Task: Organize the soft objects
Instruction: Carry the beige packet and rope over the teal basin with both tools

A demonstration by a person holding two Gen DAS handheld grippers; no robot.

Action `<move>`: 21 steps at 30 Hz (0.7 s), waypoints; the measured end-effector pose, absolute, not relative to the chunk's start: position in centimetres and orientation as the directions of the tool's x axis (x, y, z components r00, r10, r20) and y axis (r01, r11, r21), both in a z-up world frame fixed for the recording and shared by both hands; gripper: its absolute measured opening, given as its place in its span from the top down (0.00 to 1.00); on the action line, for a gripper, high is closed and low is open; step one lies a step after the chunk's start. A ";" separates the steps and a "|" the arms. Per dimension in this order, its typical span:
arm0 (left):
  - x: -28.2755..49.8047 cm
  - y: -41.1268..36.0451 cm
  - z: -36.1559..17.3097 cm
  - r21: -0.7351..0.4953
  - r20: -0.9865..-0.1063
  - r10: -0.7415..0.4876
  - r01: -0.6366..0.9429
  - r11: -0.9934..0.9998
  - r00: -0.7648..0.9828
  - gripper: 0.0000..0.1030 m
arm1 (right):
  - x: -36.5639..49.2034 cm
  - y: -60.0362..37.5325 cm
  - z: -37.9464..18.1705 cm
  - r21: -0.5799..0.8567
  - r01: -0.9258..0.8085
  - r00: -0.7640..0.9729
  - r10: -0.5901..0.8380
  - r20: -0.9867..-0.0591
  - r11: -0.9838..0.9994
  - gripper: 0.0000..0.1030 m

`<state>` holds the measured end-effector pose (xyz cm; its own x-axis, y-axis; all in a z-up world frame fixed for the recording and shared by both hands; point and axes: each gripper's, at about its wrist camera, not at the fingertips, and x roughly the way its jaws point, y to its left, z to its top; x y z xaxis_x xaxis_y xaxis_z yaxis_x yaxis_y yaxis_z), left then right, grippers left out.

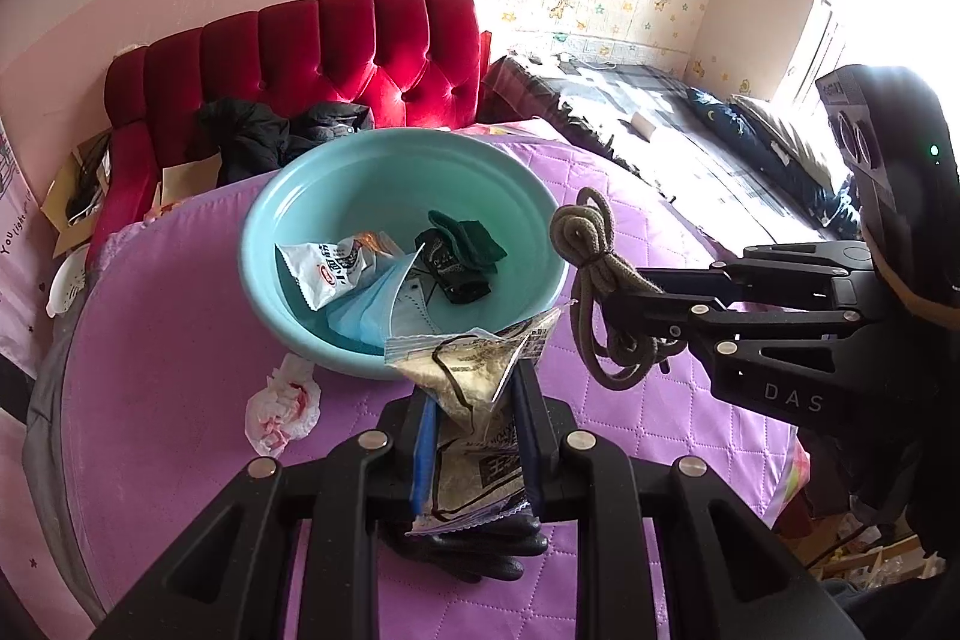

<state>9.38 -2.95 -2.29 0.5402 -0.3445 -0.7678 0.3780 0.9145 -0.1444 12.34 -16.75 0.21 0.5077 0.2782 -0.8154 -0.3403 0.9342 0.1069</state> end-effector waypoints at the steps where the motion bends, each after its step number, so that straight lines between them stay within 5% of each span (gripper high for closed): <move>1: 9.8 -2.9 -2.2 -0.143 -0.767 -0.345 0.380 0.914 0.542 0.76 | 12.8 -16.6 0.3 0.102 -0.342 0.511 0.276 -0.814 0.934 0.82; 21: 19.1 -2.1 -2.7 -0.117 -0.765 -0.321 0.370 0.921 0.558 0.76 | 22.8 -16.1 -0.9 0.119 -0.307 0.501 0.266 -0.823 0.944 0.82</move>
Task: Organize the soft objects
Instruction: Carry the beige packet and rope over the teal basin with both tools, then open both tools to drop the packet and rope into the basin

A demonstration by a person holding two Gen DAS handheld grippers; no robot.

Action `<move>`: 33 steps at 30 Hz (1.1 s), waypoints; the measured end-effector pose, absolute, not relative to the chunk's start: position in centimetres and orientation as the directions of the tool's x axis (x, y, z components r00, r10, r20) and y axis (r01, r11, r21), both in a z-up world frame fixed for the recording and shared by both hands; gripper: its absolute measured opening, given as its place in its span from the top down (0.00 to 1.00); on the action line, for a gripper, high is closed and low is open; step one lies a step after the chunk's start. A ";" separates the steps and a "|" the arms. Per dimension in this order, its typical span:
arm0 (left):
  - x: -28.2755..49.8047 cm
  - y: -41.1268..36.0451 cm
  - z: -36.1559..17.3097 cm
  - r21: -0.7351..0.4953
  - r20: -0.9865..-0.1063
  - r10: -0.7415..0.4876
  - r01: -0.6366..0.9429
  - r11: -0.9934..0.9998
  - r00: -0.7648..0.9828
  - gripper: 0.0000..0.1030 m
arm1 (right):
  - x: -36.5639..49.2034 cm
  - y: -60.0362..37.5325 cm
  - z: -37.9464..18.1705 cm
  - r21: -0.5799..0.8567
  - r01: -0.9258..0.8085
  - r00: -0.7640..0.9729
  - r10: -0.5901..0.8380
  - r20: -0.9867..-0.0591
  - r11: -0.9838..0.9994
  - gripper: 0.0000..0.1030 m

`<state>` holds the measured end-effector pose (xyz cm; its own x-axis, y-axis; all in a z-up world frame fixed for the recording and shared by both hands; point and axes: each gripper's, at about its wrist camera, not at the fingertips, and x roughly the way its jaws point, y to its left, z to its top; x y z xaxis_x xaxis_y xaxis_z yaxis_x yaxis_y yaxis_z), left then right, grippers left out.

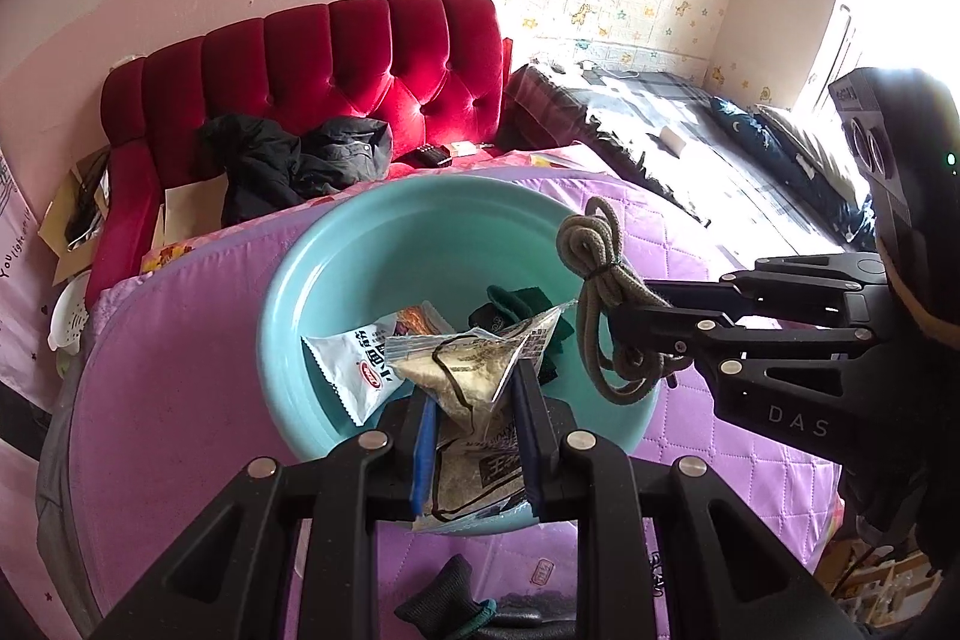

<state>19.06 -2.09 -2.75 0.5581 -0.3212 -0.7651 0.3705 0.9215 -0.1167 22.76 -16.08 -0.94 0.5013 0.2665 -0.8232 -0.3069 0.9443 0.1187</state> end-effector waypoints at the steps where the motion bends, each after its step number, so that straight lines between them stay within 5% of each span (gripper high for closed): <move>1: 19.5 -2.0 -2.9 -0.119 -0.766 -0.322 0.369 0.922 0.557 0.76 | 23.3 -16.1 -1.1 0.125 -0.303 0.498 0.269 -0.825 0.945 0.82; 33: 29.1 -1.8 -9.3 -0.111 -0.809 -0.270 0.317 0.942 0.521 0.76 | 31.4 -14.8 -7.5 0.163 -0.227 0.474 0.255 -0.843 0.960 0.80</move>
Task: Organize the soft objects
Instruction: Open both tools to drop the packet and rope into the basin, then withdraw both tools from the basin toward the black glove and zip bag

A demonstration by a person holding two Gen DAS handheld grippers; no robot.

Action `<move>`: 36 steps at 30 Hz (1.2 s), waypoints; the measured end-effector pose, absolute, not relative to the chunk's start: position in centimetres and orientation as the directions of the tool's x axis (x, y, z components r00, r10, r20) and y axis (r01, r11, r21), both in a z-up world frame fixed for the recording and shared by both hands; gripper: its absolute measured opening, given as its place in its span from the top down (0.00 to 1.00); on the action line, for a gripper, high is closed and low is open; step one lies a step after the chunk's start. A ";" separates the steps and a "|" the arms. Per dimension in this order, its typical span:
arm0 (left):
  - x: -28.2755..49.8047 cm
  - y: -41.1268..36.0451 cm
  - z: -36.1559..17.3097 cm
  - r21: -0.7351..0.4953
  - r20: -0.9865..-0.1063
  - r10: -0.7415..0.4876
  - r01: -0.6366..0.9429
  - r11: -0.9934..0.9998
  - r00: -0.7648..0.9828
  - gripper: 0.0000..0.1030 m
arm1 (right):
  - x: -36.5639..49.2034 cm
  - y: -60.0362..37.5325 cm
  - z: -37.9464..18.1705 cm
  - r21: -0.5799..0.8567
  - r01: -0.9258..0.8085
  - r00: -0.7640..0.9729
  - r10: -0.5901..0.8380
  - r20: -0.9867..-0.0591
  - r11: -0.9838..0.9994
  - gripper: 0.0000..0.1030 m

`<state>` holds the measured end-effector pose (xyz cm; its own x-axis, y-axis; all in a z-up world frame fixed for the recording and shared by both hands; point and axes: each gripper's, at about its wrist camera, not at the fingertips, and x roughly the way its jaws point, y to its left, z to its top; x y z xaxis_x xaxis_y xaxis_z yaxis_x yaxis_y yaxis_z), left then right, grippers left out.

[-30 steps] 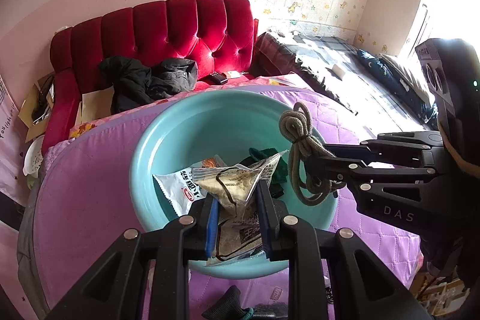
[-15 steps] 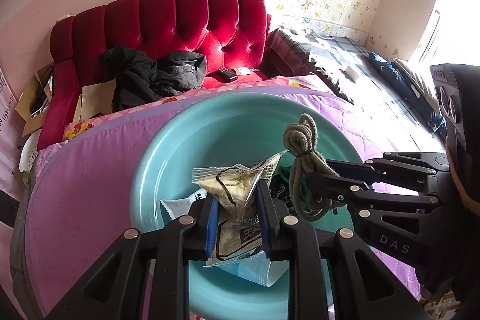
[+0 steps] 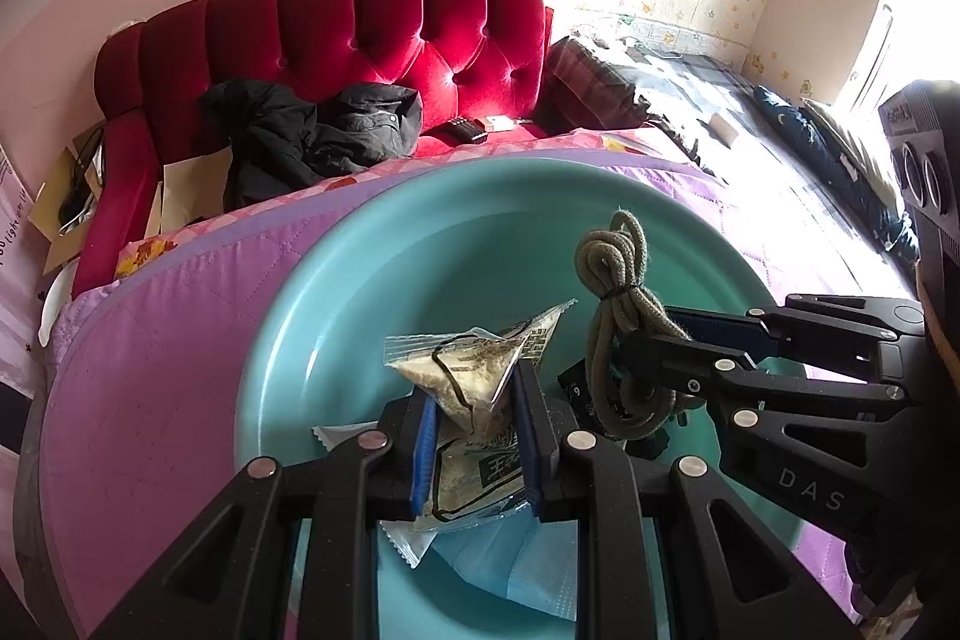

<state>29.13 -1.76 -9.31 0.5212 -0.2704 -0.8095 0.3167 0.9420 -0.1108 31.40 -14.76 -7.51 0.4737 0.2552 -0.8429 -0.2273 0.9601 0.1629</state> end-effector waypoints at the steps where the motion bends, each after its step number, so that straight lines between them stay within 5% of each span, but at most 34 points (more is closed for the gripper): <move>1: 29.2 -1.8 -9.3 -0.107 -0.810 -0.268 0.318 0.942 0.521 0.76 | 31.4 -14.8 -7.4 0.163 -0.229 0.478 0.257 -0.840 0.960 0.79; 9: 29.1 -1.9 -9.5 -0.081 -0.821 -0.247 0.323 0.943 0.514 0.74 | 31.2 -14.9 -6.7 0.153 -0.233 0.496 0.253 -0.831 0.960 0.71; 11: 29.0 -2.0 -9.4 -0.066 -0.819 -0.235 0.321 0.945 0.523 0.70 | 31.1 -14.9 -6.3 0.153 -0.230 0.505 0.252 -0.826 0.961 0.59; 15: 28.8 -1.7 -9.1 -0.041 -0.811 -0.209 0.303 0.952 0.547 0.20 | 30.7 -15.3 -5.1 0.130 -0.212 0.540 0.227 -0.810 0.969 0.49; 17: 28.7 -1.3 -8.8 -0.007 -0.805 -0.166 0.271 0.963 0.570 0.01 | 30.6 -15.6 -4.7 0.124 -0.197 0.551 0.215 -0.806 0.973 0.23; 22: 27.9 -0.6 -8.0 -0.009 -0.779 -0.170 0.261 0.965 0.603 0.00 | 29.6 -16.0 -3.7 0.102 -0.183 0.585 0.192 -0.788 0.978 0.00; 36: 23.9 -0.6 -6.3 0.031 -0.766 -0.132 0.242 0.970 0.629 0.00 | 25.2 -16.7 -1.8 0.087 -0.192 0.601 0.187 -0.777 0.978 0.00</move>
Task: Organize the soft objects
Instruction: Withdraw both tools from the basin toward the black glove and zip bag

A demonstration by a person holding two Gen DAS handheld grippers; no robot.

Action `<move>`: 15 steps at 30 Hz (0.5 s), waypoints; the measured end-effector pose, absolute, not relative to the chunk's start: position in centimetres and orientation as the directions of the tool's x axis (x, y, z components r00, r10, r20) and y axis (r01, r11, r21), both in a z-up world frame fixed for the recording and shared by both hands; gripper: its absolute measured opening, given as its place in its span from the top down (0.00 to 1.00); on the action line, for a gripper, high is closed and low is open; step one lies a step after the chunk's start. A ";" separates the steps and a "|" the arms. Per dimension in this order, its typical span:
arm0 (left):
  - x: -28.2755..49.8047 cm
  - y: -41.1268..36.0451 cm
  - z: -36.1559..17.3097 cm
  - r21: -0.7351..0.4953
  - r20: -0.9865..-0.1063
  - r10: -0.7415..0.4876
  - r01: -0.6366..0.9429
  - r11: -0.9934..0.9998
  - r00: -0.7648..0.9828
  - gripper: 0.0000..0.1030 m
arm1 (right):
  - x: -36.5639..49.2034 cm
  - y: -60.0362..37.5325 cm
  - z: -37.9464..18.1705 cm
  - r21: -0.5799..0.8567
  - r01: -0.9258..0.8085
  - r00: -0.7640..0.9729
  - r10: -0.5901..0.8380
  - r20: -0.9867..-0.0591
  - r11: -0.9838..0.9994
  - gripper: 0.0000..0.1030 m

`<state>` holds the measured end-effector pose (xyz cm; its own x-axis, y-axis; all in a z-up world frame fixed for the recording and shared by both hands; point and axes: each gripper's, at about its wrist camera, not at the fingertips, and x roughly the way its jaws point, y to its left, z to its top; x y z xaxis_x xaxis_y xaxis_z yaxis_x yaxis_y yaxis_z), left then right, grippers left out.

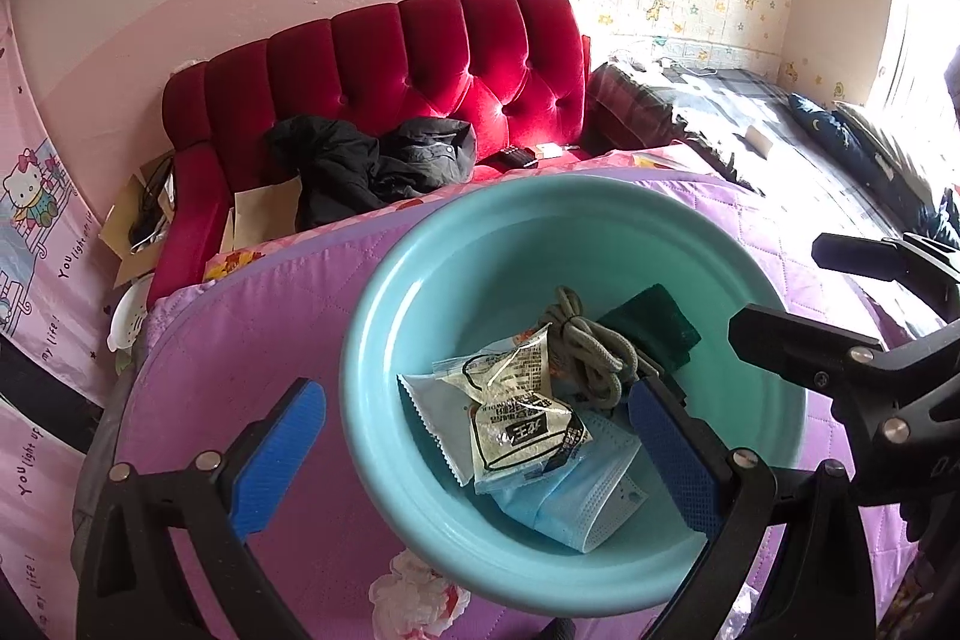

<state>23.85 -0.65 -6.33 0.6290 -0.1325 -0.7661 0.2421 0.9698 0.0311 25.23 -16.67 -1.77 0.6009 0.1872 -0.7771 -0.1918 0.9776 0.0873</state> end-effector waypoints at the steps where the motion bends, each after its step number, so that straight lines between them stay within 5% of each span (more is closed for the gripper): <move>1: 23.5 -0.7 -6.2 0.033 -0.766 -0.130 0.241 0.970 0.629 0.00 | 24.9 -16.7 -1.6 0.085 -0.193 0.601 0.186 -0.777 0.977 0.00; 15: 17.8 0.2 -4.3 0.023 -0.757 -0.120 0.210 0.977 0.643 0.00 | 19.6 -17.5 -0.1 0.071 -0.202 0.612 0.182 -0.770 0.977 0.00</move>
<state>17.82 0.21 -4.26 0.6426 -0.1203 -0.7567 0.2100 0.9774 0.0229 19.62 -17.50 -0.10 0.6116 0.1822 -0.7699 -0.2019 0.9769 0.0708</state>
